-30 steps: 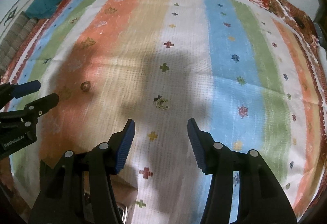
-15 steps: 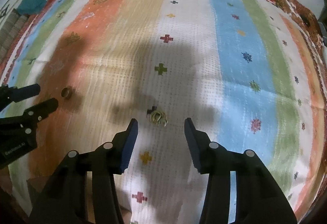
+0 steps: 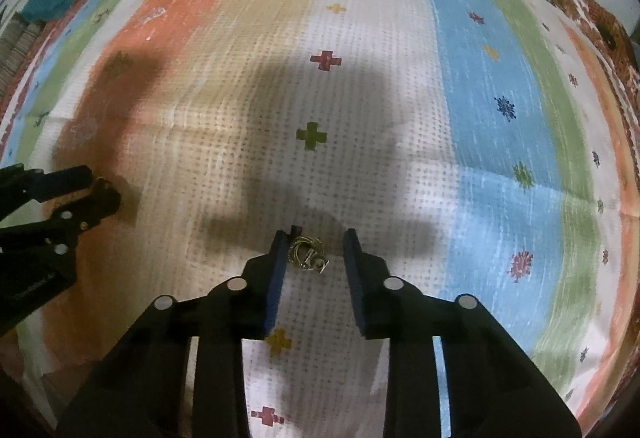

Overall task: Organize jewelry
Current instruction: 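Grasp the silver ring with the left tool while the right tool grasps the gold ring, then carry both rings into the silver tin and open both tools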

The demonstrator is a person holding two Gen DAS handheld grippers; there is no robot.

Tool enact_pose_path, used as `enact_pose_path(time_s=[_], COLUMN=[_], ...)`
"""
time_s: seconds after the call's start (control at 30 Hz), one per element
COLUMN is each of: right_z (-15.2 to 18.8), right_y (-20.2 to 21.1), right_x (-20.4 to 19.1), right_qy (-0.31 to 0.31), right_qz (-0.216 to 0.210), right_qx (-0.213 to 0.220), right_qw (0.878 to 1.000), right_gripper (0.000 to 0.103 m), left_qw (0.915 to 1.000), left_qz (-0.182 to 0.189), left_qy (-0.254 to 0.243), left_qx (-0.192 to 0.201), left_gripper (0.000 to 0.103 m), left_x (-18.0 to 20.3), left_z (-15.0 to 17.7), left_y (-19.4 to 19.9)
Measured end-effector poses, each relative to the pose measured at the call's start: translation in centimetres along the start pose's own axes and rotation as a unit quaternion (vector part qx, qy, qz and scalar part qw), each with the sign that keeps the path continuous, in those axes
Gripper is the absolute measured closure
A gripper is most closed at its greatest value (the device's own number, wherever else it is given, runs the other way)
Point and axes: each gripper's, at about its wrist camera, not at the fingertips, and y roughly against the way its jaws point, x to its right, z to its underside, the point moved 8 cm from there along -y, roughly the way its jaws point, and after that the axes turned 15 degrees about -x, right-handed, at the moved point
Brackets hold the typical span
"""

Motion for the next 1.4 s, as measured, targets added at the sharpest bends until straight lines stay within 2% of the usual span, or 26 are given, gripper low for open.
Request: enact_pose_path(time_s=[0.07, 0.13, 0.17, 0.43, 0.97, 1.4], right_z=[0.0, 0.0, 0.1, 1.0, 4.4, 7.3], right_y=[-0.1, -0.1, -0.1, 0.5, 7.0, 9.6], right_x=[-0.1, -0.1, -0.1, -0.4, -0.9, -2.1], right_qy=[0.002, 0.003, 0.003, 0.004, 0.004, 0.012], right_qz=[0.001, 0.002, 0.001, -0.001, -0.020, -0.032], right_qx=[0.000, 0.000, 0.000, 0.008, 0.070, 0.099], right_qw=[1.000, 1.000, 1.000, 1.000, 0.997, 0.995], right_gripper=[0.080, 0.085, 0.086, 0.087, 0.087, 0.087], left_qw=[1.0000, 1.0000, 1.0000, 1.0000, 0.9985, 0.9952], left_qz=[-0.001, -0.002, -0.002, -0.006, -0.006, 0.015], left_qy=[-0.002, -0.006, -0.006, -0.005, -0.017, -0.015], left_qx=[0.000, -0.003, -0.004, 0.003, 0.053, 0.095], left_gripper=[0.070, 0.083, 0.085, 0.085, 0.085, 0.085], left_x=[0.1, 0.2, 0.2, 0.8, 2.1, 3.5], left_z=[-0.2, -0.2, -0.2, 0.8, 4.9, 8.1], left_y=[-0.1, -0.1, -0.1, 0.7, 6.2, 9.8])
